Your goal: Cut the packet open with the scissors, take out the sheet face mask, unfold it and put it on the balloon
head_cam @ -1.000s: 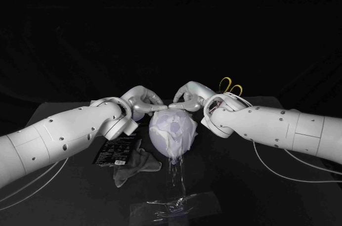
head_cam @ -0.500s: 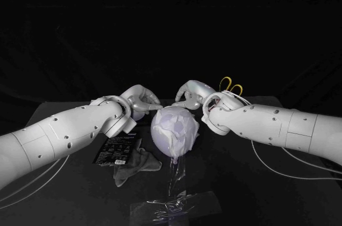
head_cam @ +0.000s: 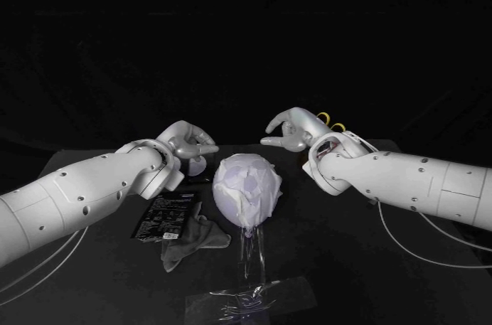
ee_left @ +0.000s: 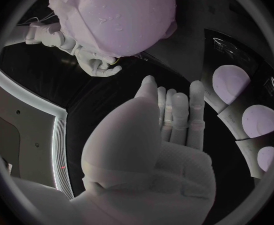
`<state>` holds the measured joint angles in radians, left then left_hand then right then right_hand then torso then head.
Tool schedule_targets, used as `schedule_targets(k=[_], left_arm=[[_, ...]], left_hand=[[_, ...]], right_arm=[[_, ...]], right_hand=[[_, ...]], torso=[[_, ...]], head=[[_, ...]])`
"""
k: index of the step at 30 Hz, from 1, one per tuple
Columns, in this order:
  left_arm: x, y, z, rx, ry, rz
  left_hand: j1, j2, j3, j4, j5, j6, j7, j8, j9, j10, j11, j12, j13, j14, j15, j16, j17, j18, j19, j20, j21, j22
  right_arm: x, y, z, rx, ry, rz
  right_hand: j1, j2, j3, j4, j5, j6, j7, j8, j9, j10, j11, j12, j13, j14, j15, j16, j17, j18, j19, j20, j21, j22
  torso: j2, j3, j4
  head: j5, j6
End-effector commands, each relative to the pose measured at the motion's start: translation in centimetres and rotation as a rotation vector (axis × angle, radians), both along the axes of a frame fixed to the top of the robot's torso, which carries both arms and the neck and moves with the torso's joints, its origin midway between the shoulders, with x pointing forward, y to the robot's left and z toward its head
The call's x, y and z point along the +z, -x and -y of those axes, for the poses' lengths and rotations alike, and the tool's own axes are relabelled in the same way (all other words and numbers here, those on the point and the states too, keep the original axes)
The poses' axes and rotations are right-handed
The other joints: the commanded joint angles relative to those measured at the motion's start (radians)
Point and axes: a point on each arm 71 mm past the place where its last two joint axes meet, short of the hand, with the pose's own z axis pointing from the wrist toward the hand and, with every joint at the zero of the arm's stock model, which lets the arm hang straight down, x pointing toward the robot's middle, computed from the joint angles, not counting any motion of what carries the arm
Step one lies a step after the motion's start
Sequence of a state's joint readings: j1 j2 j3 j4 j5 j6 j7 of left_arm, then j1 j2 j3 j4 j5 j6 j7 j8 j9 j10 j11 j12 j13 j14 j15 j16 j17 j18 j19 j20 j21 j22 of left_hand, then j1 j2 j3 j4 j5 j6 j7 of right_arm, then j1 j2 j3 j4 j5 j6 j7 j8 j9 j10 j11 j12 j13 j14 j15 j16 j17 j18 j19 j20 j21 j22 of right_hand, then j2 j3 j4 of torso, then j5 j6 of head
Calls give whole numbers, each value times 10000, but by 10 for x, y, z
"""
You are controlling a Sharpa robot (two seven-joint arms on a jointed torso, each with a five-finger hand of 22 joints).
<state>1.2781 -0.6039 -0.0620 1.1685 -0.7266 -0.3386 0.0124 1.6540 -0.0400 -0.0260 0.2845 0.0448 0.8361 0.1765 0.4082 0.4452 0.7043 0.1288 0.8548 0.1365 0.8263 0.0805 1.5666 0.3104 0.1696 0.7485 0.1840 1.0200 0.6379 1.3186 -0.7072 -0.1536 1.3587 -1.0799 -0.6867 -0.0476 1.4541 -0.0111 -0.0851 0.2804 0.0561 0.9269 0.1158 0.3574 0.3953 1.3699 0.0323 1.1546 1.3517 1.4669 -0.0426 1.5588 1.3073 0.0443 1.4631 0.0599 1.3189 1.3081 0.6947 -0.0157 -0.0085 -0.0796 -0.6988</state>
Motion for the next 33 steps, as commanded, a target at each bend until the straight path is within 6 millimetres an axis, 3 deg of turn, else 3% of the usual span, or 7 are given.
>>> schedule_targets(k=[1,6,10,17,22,26,33], left_arm=[[5,4,-3,156,1437,-66],[7,19,-10,-83,2198,-421],[6,35,-16,-290,2843,-787],[-5,66,-27,-556,5030,-2103],[-12,83,-35,-543,5955,-2573],[-17,93,-40,-471,6191,-2797],[-23,104,-41,-564,6102,-2947]], left_hand=[[-365,40,-36,56,18,-75,56,-108,-68,42,66,-77,-49,-199,40,-344,-163,113,-146,44,-234,-135],[-750,1,-103,70,31,-154,119,-275,-182,105,104,-145,-120,-281,62,-898,-417,135,-179,133,-679,-452],[-859,23,-99,59,33,-188,113,-332,-218,382,63,-64,-114,116,9,-821,-395,164,149,98,-672,-525],[-528,143,90,19,38,-128,30,-354,-243,619,-43,-93,-152,659,-131,-736,-327,175,855,-115,-316,-447],[-449,61,78,56,35,-102,-1,-372,-257,935,-110,-3,-125,927,-204,-802,-193,165,1100,-221,-148,-398],[-457,45,51,57,37,-83,-34,-381,-262,1164,-171,112,-69,1370,-261,-775,415,162,1175,-278,-100,-391],[-425,1,-6,51,31,-13,-143,-390,-267,1558,-330,662,240,2955,-411,-381,3003,152,1479,-420,178,-243]], right_arm=[[3,6,9,187,-1699,-380],[0,24,27,429,-2333,-1395],[-9,45,41,536,-2634,-2205],[-39,87,58,573,-3060,-3243],[-68,115,60,533,-3249,-3903],[-88,131,56,441,-3341,-4307],[-106,142,48,125,-3318,-4518]], right_hand=[[460,587,-14,62,18,-188,92,-144,-60,-577,94,-715,-1438,874,165,-206,2065,156,-230,142,-396,1790],[395,567,-50,68,5,-253,144,-227,-96,-610,142,-772,-1488,877,211,-192,2093,152,-226,196,-373,1799],[479,599,-20,20,-6,-300,163,-309,-131,-505,155,-633,-1403,915,226,-120,2216,111,-127,227,-159,1862],[827,472,-10,-157,-33,-256,184,-456,-197,-108,168,29,-945,1000,241,42,2496,45,43,268,196,1970],[954,368,-66,-217,-40,-258,224,-618,-267,200,200,594,-536,1039,266,120,2635,-26,206,290,549,2073],[1051,388,-64,-249,-42,-242,239,-735,-319,367,214,901,-313,1039,278,120,2635,-62,290,302,730,2123],[1168,424,-46,-296,-45,-86,221,-827,-372,709,201,1556,180,1039,271,120,2635,-105,393,303,954,2184]], torso=[[-50,7,-39],[-134,-2,-44],[-220,-44,-42],[-372,-69,-86],[-483,-80,-107],[-539,-83,-120],[-575,-93,-106]], head=[[-65,-63],[-186,-177],[-286,-301],[-369,-520],[-397,-664],[-422,-721],[-393,-790]])
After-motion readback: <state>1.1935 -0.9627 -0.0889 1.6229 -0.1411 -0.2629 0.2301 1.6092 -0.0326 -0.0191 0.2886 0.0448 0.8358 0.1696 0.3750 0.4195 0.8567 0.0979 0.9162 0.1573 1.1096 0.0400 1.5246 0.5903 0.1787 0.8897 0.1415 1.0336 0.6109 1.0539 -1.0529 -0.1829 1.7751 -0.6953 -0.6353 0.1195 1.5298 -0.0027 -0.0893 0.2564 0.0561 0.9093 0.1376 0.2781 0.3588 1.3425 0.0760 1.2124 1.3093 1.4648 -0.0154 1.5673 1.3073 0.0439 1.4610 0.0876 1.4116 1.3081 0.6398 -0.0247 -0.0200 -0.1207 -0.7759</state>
